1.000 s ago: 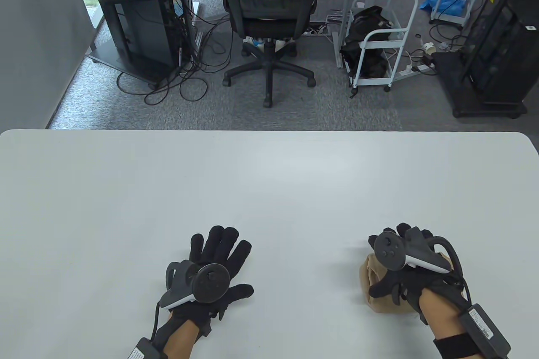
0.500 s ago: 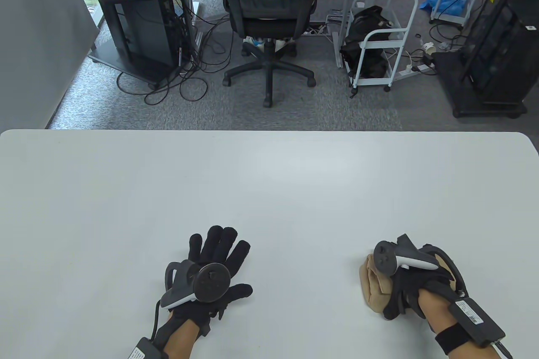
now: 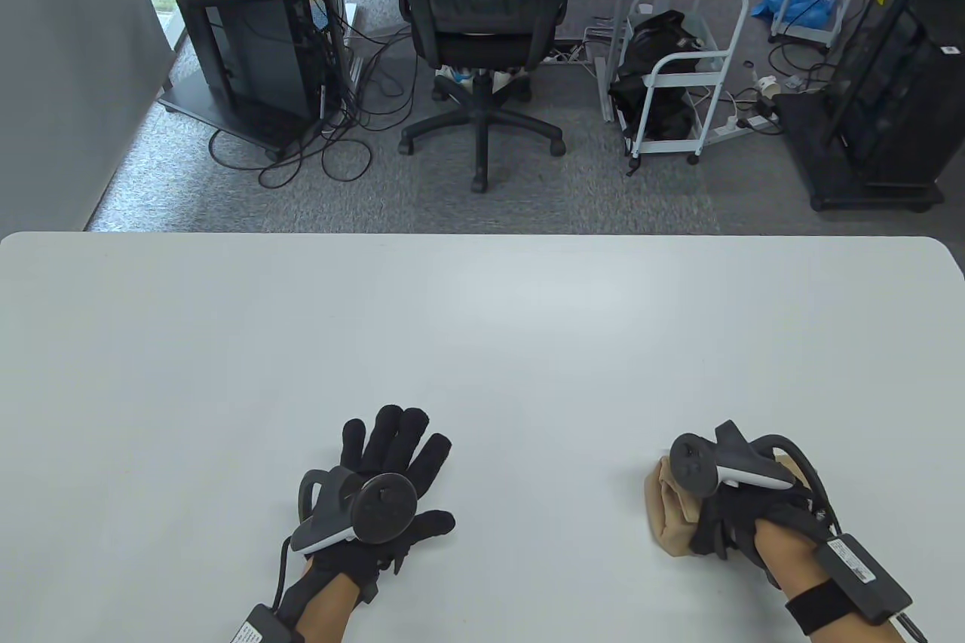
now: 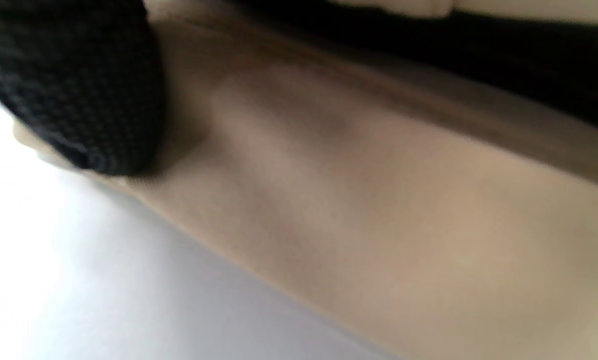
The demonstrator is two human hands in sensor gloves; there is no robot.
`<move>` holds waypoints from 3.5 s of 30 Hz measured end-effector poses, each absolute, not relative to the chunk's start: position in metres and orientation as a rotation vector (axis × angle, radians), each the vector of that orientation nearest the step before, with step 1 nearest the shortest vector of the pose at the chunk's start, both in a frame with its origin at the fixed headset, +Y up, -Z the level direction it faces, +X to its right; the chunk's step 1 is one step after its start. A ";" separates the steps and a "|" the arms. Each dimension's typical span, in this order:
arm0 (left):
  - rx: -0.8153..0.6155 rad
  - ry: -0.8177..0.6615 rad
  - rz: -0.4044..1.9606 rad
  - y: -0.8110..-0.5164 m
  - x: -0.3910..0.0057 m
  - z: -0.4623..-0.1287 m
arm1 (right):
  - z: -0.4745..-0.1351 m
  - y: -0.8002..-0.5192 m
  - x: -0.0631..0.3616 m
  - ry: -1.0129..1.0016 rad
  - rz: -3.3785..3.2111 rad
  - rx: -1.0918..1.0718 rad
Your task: Twist to extend twist pen refills
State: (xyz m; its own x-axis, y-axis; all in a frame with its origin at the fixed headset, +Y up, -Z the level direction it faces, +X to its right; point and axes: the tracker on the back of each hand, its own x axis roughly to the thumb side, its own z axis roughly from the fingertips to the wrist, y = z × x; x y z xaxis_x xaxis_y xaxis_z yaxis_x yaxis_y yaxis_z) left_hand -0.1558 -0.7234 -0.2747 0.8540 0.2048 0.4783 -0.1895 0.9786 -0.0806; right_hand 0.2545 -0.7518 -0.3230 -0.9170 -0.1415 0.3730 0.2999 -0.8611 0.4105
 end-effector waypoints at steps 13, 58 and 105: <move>-0.028 -0.506 0.229 -0.723 -0.157 -0.273 | -0.326 -0.741 0.257 -0.643 -2.862 -0.415; -0.013 -0.470 0.297 -0.714 -0.173 -0.275 | -0.356 -0.737 -0.020 -0.677 -2.822 -0.866; -0.165 -0.308 -0.006 -0.761 -0.132 -0.279 | -0.296 -0.726 0.099 -0.231 -3.146 -0.758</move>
State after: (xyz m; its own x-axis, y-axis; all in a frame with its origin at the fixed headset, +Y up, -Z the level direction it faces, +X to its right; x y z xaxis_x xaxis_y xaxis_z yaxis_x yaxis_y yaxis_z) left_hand -0.1323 -0.7611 -0.2794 0.9529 0.0196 0.3025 0.0309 0.9864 -0.1612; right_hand 0.0990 -0.7258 -0.2960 -0.8859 0.1322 0.4447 -0.0659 -0.9847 0.1615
